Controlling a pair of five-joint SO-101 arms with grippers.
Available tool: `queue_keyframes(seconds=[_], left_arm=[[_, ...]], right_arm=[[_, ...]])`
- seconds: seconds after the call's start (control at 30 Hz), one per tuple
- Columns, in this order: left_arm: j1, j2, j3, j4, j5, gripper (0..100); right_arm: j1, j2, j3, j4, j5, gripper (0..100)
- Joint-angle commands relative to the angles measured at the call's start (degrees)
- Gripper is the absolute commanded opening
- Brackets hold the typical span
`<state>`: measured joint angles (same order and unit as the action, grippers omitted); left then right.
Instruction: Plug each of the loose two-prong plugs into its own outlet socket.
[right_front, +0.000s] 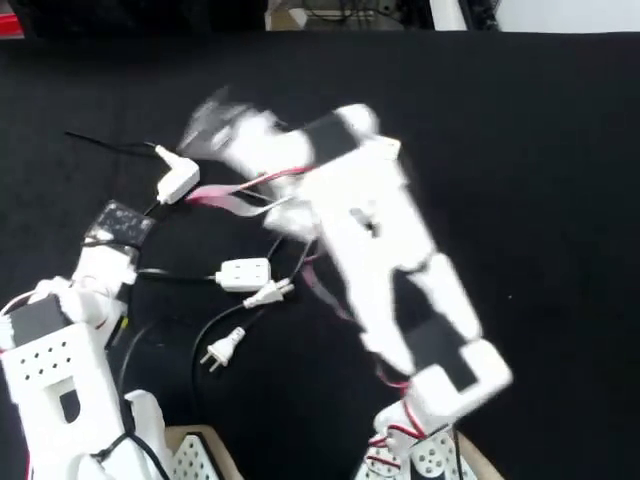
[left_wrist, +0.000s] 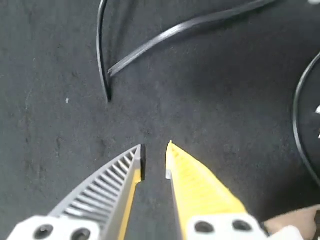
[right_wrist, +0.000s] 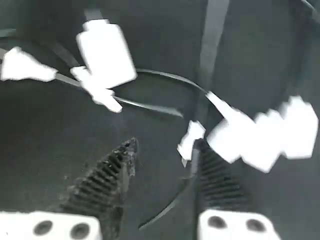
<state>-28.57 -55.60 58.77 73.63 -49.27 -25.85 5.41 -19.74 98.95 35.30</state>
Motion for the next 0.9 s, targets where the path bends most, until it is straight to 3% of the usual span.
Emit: queue_keyframes(seconds=[0.0,0.2,0.3,0.47,0.6,0.87], left_arm=[[7.7,-0.4,0.4,-3.5,2.1,10],[26.6,-0.4,6.2,-14.4,-0.6,10],[31.3,-0.3,6.7,-19.3,-1.4,10],[37.0,-0.1,6.6,-21.0,-4.3,10],[38.2,4.5,3.5,-23.7,-5.4,10],[36.2,30.8,-7.7,-27.1,-5.4,33]], right_arm=[[10.2,-9.5,2.4,1.8,-4.7,1.8],[25.0,-16.5,15.3,-1.0,-7.5,3.6],[30.3,-18.8,24.4,-5.5,-6.8,3.7],[35.6,-22.2,38.6,-15.7,0.9,3.6],[38.8,-25.2,45.4,-21.6,2.4,3.8],[40.1,-29.6,57.5,-29.2,1.3,3.8]])
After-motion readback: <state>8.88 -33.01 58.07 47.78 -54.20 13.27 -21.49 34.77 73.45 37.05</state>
